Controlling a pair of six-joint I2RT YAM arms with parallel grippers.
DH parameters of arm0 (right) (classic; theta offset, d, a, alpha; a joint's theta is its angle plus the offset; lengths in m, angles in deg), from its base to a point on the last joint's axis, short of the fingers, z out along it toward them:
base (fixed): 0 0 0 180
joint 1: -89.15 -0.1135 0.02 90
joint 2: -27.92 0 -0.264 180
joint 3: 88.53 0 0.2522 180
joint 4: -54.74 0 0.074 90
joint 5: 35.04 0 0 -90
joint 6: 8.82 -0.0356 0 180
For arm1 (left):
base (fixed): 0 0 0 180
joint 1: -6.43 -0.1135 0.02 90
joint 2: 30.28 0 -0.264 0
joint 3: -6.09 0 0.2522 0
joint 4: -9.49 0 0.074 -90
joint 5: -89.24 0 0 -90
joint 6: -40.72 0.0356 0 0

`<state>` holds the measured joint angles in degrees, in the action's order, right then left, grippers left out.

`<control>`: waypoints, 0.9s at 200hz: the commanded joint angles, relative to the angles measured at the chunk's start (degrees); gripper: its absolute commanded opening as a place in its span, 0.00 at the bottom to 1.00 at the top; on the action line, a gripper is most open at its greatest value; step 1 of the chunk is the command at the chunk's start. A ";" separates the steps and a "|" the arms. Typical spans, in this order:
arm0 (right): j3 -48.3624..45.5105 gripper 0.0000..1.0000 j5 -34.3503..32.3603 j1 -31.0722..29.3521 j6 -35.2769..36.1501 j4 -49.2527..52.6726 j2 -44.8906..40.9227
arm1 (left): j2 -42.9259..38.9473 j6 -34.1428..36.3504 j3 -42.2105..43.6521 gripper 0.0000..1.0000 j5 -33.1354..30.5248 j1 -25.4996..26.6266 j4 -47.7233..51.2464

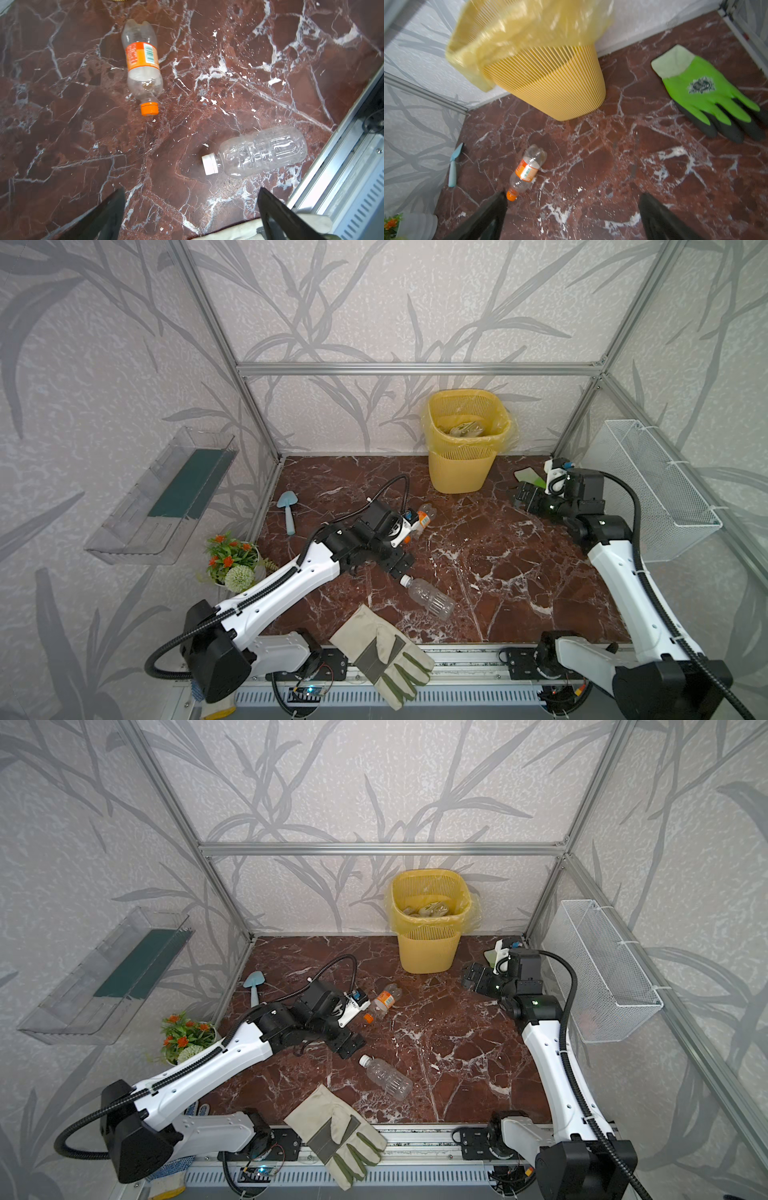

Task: Throw the plastic bottles in the bin
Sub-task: 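Withdraw the right gripper while the left gripper grasps the white-cap clear bottle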

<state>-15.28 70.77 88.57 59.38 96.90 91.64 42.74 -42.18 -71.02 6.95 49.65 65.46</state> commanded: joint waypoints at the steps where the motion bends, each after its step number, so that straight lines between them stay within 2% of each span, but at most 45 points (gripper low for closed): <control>1: -5.14 0.99 1.40 -0.04 1.79 -1.48 -1.44 | 0.87 7.85 -0.54 0.99 2.83 2.31 0.90; 46: -8.85 0.99 2.26 -0.04 3.43 -2.41 -1.18 | 8.87 18.45 -4.15 0.99 -1.90 11.68 7.19; 68: -9.71 0.99 3.55 -0.06 2.96 -4.03 -0.76 | 11.75 22.87 -2.38 0.99 -2.99 15.38 4.76; 99: -10.62 0.99 4.39 -0.03 2.90 -5.22 0.04 | 14.72 25.53 0.16 0.98 -1.47 16.20 -1.52; 133: -10.95 0.99 4.37 -0.09 3.43 -5.55 0.68 | 18.70 28.43 -0.41 0.98 -2.81 18.18 -4.26; 180: -11.01 0.99 4.78 -0.01 3.15 -6.70 2.12 | 23.31 27.26 -0.10 0.95 1.36 18.61 -7.77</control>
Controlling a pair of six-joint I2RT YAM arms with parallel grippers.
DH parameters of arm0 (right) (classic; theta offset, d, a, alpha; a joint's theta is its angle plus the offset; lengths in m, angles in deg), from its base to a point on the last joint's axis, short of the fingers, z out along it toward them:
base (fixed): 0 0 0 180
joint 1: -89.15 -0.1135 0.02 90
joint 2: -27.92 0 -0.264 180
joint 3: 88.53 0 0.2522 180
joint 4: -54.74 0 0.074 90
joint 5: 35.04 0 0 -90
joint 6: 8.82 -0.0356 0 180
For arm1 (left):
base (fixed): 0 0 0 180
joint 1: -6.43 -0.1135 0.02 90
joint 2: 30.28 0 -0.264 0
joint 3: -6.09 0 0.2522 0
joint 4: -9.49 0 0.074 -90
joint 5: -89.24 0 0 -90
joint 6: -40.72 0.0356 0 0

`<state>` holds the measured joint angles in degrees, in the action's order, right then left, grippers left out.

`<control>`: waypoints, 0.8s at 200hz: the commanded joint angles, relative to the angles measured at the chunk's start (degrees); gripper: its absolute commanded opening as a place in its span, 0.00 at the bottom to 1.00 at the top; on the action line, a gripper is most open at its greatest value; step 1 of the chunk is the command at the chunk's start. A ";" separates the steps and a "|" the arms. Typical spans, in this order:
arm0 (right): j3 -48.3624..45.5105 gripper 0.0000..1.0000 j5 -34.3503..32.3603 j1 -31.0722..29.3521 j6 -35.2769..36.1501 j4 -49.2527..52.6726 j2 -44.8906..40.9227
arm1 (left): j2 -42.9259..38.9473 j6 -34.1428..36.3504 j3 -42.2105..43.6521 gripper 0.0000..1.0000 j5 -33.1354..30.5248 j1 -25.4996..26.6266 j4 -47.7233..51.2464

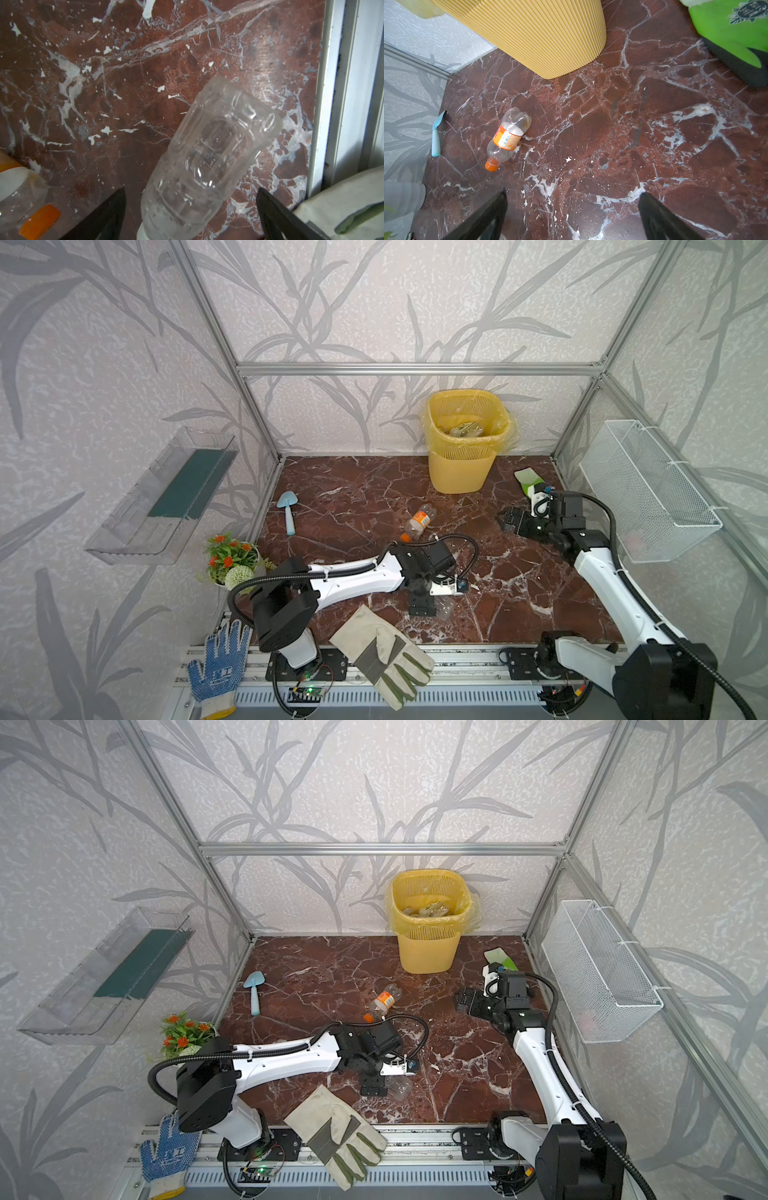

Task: Throw the plastic bottles in the bin
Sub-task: 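Withdraw the right gripper while the left gripper grasps the white-cap clear bottle, then carry the white-cap bottle over the yellow bin and open the left gripper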

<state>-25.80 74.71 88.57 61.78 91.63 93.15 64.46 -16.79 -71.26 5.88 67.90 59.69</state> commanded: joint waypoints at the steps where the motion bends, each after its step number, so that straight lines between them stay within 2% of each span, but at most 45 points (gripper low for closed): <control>1: -0.52 0.99 0.83 -0.02 0.75 -1.47 0.65 | 1.63 1.87 0.14 0.95 2.42 0.42 -2.04; 36: -0.78 0.99 -0.86 0.04 0.62 -1.21 0.51 | 3.44 0.93 0.74 0.89 1.59 0.52 -2.69; 94: -1.25 1.00 -2.06 0.28 0.15 -0.64 0.16 | 5.72 -0.61 2.00 0.64 -1.48 0.32 -4.24; 138: -1.29 1.00 -2.39 0.58 0.06 -0.60 0.38 | 4.47 -6.61 2.06 0.54 1.17 -1.85 -6.91; 160: -1.42 1.00 -2.84 0.64 -0.18 -0.49 0.76 | 1.74 -11.23 3.13 0.53 2.69 -4.23 -9.32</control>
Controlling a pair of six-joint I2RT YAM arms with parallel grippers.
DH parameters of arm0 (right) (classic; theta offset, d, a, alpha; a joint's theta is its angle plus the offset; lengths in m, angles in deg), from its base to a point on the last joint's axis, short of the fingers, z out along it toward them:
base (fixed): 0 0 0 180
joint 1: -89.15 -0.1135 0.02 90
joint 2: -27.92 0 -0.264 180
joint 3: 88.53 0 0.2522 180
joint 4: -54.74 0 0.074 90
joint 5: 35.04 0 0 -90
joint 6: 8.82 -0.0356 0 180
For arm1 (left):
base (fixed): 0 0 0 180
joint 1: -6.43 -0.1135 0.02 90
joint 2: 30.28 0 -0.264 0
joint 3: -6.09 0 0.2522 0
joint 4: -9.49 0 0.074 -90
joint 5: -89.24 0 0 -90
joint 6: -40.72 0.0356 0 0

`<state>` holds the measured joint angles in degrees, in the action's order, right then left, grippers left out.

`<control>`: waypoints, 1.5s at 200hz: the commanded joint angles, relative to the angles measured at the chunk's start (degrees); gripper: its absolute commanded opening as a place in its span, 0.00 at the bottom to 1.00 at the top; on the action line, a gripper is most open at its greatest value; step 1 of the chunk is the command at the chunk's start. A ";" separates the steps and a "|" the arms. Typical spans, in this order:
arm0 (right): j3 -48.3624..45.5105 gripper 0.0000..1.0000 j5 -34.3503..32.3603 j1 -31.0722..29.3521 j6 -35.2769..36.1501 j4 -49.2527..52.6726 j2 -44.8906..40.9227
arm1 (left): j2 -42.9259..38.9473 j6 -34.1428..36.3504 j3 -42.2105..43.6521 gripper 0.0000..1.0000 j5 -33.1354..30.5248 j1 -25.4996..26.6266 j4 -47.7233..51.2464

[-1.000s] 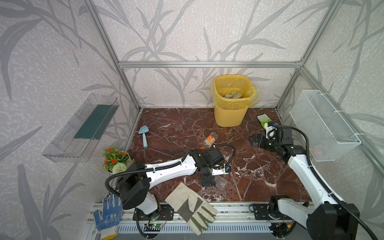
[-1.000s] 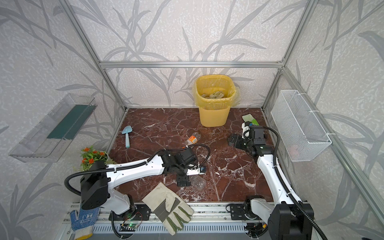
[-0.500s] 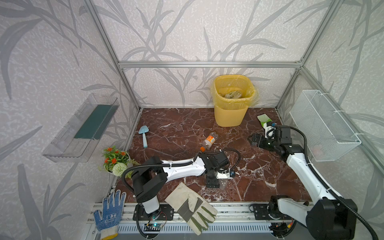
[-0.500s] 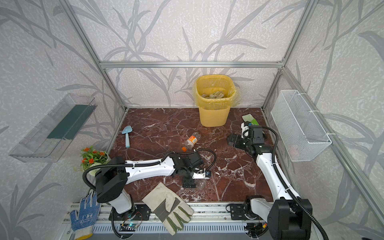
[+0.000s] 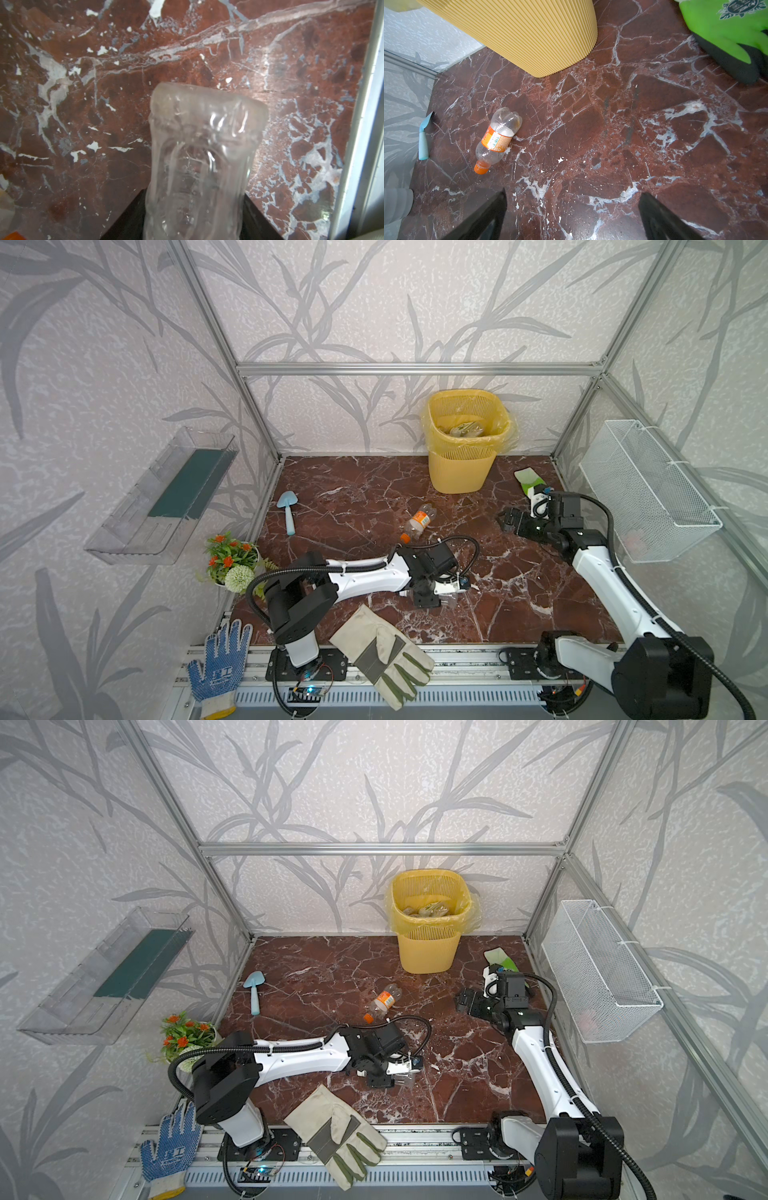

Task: Throw the plastic bottles in the bin
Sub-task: 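Carry the white-cap bottle over the yellow bin and open the left gripper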

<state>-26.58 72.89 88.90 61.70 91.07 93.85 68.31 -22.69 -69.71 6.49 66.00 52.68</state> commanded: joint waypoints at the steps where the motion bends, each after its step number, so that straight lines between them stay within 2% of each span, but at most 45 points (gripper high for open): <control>1: -0.59 1.00 -1.04 0.32 -0.10 0.05 0.07 | -2.23 -5.63 1.62 0.53 2.12 -2.43 -2.38; 37: -1.61 0.99 -2.61 0.25 0.38 -1.29 1.35 | -9.13 -16.45 4.94 0.48 3.89 -8.96 -7.98; 65: -3.89 0.99 -8.43 0.25 -4.35 -3.81 -0.05 | -18.41 -25.55 10.29 0.48 4.32 -15.97 -14.87; 73: -5.23 0.99 -9.84 0.25 -6.57 -5.61 -1.36 | -21.31 -29.87 11.91 0.49 2.59 -18.31 -16.44; 86: -7.63 0.99 -8.56 0.25 -7.82 -10.21 -3.91 | -26.42 -35.09 14.53 0.49 2.64 -22.85 -18.57; 95: -9.34 0.99 -7.88 0.26 -9.02 -13.38 -5.41 | -30.02 -40.21 16.24 0.50 -1.83 -25.35 -18.92; 105: -9.83 0.99 -8.63 0.26 -9.86 -14.56 -6.07 | -33.67 -43.28 17.97 0.51 -3.88 -28.84 -19.32; 122: -6.14 0.99 -12.64 -0.38 -8.66 -9.52 -2.62 | -38.02 -49.94 19.83 0.54 -7.62 -35.65 -18.14; 133: -1.10 0.99 -16.41 -1.17 -7.00 -1.30 2.88 | -39.26 -54.51 20.14 0.55 -8.29 -40.75 -16.16; 153: 8.16 0.99 -19.77 -2.47 -5.32 11.12 11.63 | -39.18 -61.33 20.32 0.56 -7.22 -49.09 -13.34; 169: 11.73 0.99 -22.07 -3.18 -7.70 14.31 14.61 | -37.76 -65.15 20.61 0.56 -4.01 -53.84 -13.43; 179: 11.72 0.99 -20.95 -3.05 -8.25 13.24 15.03 | -36.92 -66.94 20.96 0.55 -2.34 -55.71 -14.86; 192: 8.39 0.96 -15.56 -2.27 -8.66 7.34 13.67 | -36.09 -68.13 21.38 0.55 -1.84 -56.56 -16.85; 204: 4.03 0.98 -9.74 -1.50 -10.11 -0.34 11.42 | -35.01 -68.32 20.96 0.55 -2.37 -56.83 -17.56; 218: 0.16 0.99 -8.46 -2.32 -11.35 -6.93 9.21 | -33.36 -67.66 19.50 0.55 -2.68 -57.20 -17.15; 256: 3.90 0.99 -13.23 -4.33 -7.30 0.24 10.97 | -27.79 -67.86 17.40 0.55 1.43 -60.40 -16.99; 300: 1.39 0.99 -10.44 -4.36 -7.30 -2.46 11.21 | -19.01 -73.77 15.11 0.55 8.44 -63.04 -21.53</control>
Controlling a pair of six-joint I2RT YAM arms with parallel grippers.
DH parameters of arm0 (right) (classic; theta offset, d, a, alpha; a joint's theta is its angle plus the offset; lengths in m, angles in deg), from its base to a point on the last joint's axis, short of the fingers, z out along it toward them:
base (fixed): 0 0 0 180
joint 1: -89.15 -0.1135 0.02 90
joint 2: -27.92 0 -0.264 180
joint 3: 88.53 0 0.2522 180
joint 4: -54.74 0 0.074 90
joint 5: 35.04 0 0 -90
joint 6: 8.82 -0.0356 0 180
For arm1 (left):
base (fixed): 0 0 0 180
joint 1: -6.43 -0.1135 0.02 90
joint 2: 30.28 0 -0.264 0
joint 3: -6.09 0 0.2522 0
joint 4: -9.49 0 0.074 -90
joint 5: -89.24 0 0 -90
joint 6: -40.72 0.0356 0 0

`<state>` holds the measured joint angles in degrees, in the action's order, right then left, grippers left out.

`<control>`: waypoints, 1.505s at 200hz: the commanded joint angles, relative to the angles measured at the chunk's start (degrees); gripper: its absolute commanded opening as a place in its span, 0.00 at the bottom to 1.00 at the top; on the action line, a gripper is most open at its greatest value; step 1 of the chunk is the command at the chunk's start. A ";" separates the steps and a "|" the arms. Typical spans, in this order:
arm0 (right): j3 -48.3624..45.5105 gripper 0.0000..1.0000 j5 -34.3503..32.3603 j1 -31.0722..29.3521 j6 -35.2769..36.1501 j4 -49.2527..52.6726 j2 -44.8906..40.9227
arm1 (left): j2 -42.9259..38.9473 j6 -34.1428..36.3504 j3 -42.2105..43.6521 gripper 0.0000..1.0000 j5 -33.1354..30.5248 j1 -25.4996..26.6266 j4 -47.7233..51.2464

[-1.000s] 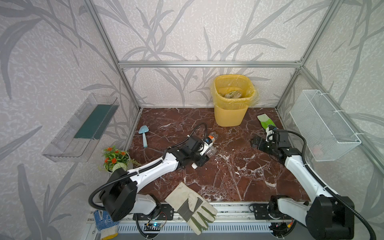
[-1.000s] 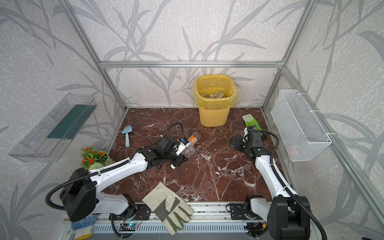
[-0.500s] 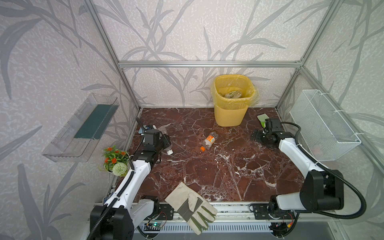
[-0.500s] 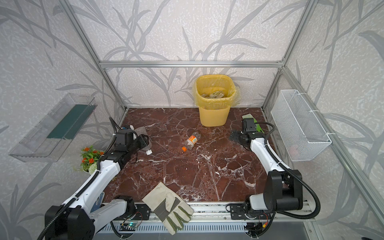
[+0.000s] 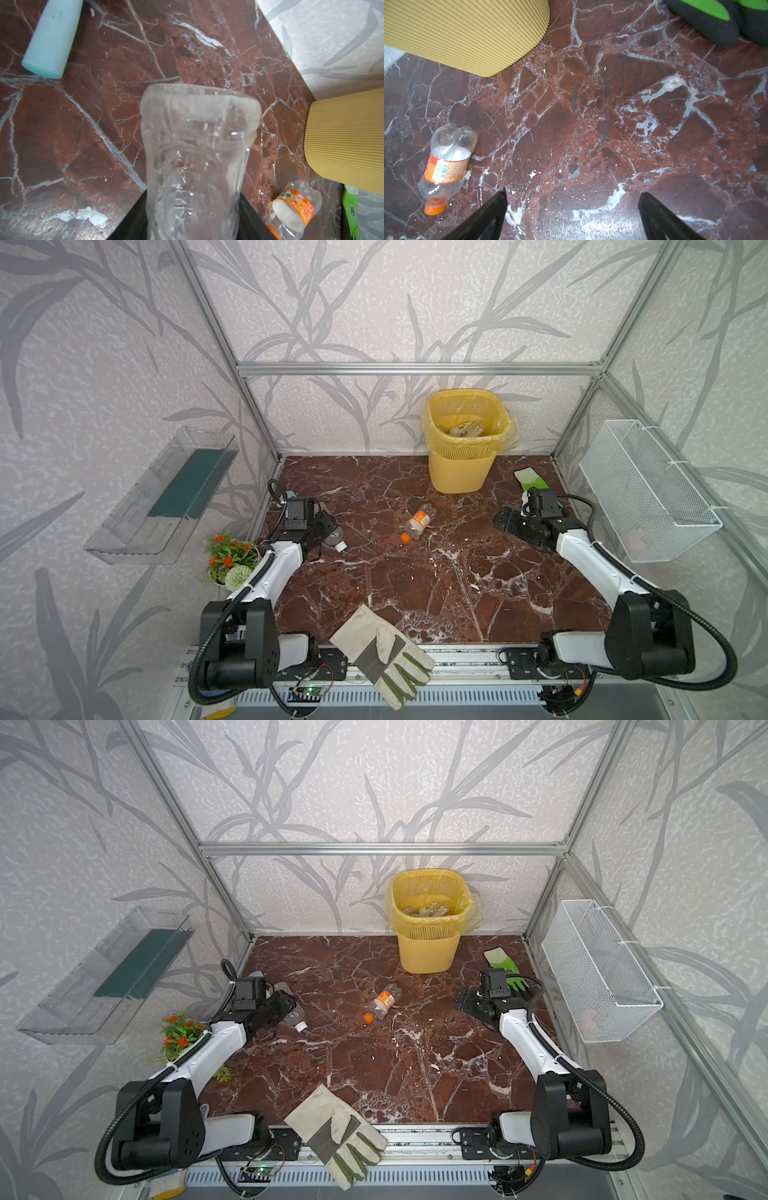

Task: Throw the plastic bottles in the bin
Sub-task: 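Carry the white-cap bottle over the yellow bin and open the left gripper, then grasp the orange-cap orange-label bottle with the right gripper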

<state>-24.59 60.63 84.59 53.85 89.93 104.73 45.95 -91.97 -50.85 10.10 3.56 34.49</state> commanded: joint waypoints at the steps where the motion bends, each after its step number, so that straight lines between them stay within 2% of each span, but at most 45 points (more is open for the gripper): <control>1: -0.56 0.99 1.94 -0.04 0.49 -1.36 0.42 | 3.60 -4.58 -4.11 0.55 5.12 -0.58 -3.61; 14: -0.05 0.99 3.63 -0.02 0.17 -1.22 1.84 | 6.68 -5.67 -9.78 0.55 10.56 -0.22 -7.52; 21: 0.14 0.99 4.30 -0.01 -0.19 -1.30 2.47 | 8.39 -6.44 -16.04 0.55 12.14 0.85 -8.18; 29: 0.35 0.99 5.09 -0.06 -0.51 -1.53 3.08 | 10.64 -5.89 -25.44 0.55 12.80 2.91 -6.73; 41: 0.69 0.99 6.00 -0.09 -1.09 -1.91 3.84 | 14.98 -1.50 -43.68 0.55 12.85 7.95 -0.83; 53: 1.13 0.99 6.81 -0.27 -0.98 -1.58 4.21 | 21.11 1.80 -62.89 0.65 13.58 13.30 4.90; 65: 0.81 0.99 7.10 -0.59 -1.03 -1.99 4.22 | 27.98 2.02 -79.08 0.75 17.54 16.96 7.60; 78: 0.08 0.99 7.57 -0.73 -1.49 -2.73 4.00 | 35.64 2.34 -94.64 0.98 19.99 18.95 11.98; 93: -0.80 0.99 7.75 -0.80 -1.43 -2.92 3.48 | 42.06 4.52 -106.08 0.99 20.03 19.15 20.23; 105: -1.21 0.99 7.39 -0.85 -0.91 -2.65 3.02 | 44.85 7.11 -110.47 0.99 18.20 18.60 27.11; 118: -1.37 0.99 6.89 -0.80 -0.10 -2.10 2.73 | 44.59 9.58 -109.36 0.99 17.33 17.90 30.87; 133: -1.22 0.99 6.81 -0.83 0.48 -2.01 2.89 | 40.92 11.81 -103.18 0.99 15.21 16.62 31.16; 154: -0.63 0.99 7.33 -0.81 0.22 -2.09 3.46 | 32.69 12.01 -87.42 0.99 11.83 13.03 26.97; 182: -0.04 0.99 7.55 -0.81 0.17 -2.20 4.04 | 22.45 10.85 -66.79 0.99 10.76 6.75 20.83; 225: 2.32 0.99 6.08 -1.92 1.49 1.12 4.21 | 11.40 18.19 -45.39 0.99 2.14 3.60 21.39; 246: 4.32 0.99 2.29 -4.94 -0.44 4.58 5.04 | 8.42 22.51 -38.89 0.99 -1.32 3.05 22.15; 263: 5.03 0.99 0.73 -8.91 -5.18 4.73 5.75 | 7.26 24.40 -33.99 0.99 -2.56 2.83 20.48; 301: 9.36 0.99 -6.49 -21.41 -18.11 3.92 9.18 | 9.83 24.64 -35.11 0.94 2.90 2.83 22.52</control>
<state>-18.85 59.69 69.03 45.46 92.81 111.44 54.60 -69.79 -84.68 11.04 6.68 56.33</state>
